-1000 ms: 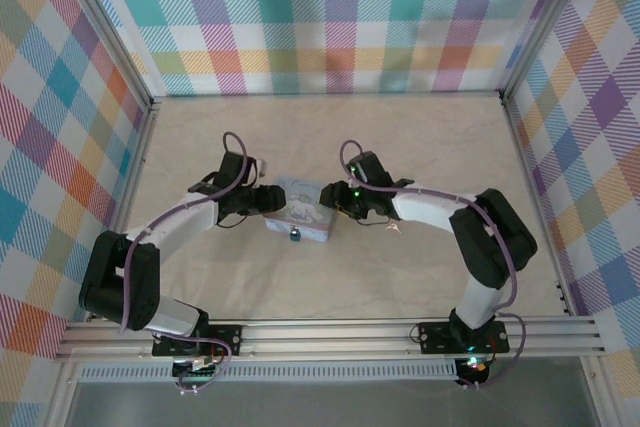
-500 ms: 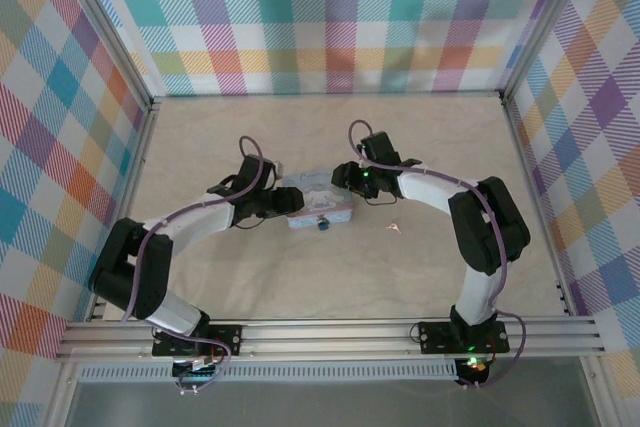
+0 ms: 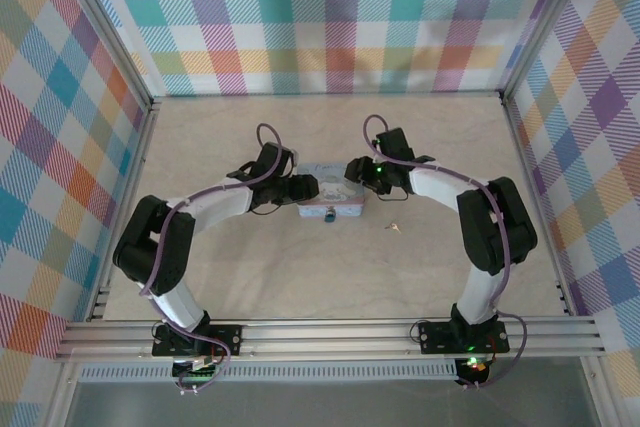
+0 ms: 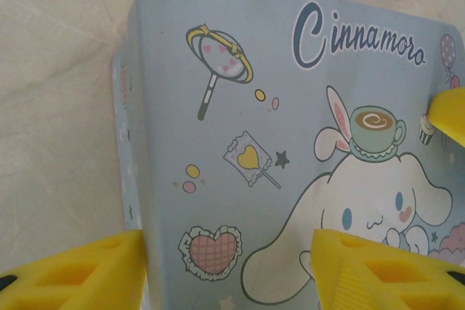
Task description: Unlock a padlock with a key
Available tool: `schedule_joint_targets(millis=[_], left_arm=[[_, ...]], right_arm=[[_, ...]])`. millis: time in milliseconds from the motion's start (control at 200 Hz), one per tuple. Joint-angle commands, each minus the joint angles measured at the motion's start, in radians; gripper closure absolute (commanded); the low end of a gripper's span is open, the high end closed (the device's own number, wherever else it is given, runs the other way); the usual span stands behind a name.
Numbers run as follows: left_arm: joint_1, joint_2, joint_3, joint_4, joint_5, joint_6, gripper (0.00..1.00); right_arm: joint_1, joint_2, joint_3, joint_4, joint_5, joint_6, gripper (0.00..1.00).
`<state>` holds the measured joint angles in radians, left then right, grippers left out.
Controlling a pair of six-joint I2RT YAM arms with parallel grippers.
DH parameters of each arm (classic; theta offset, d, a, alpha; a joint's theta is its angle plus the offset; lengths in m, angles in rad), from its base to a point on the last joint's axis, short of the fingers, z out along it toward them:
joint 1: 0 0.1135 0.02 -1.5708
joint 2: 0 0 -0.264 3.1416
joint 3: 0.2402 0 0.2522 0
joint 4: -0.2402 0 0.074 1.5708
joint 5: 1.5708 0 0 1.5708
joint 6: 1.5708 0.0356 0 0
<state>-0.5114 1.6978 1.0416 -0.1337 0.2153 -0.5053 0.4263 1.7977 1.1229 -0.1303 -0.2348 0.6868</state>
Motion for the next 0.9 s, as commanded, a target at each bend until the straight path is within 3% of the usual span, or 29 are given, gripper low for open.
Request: schedule_joint_targets(millis=[0, 495, 900], left_arm=[[-0.035, 0.006, 0.035, 0.066, 0.039, -0.003, 0.39], [-0.034, -0.131, -0.070, 0.038, -0.026, 0.001, 0.26], [-0.038, -0.319, -0.172, -0.053, -0.048, -0.017, 0.26]], right_arm=[[0.014, -0.032, -0.002, 0.007, -0.065, -0.019, 0.42], [-0.031, -0.140, 0.002, -0.155, 0.035, -0.085, 0.32], [-0.037, -0.350, -0.129, -0.451, 0.261, -0.165, 0.38]])
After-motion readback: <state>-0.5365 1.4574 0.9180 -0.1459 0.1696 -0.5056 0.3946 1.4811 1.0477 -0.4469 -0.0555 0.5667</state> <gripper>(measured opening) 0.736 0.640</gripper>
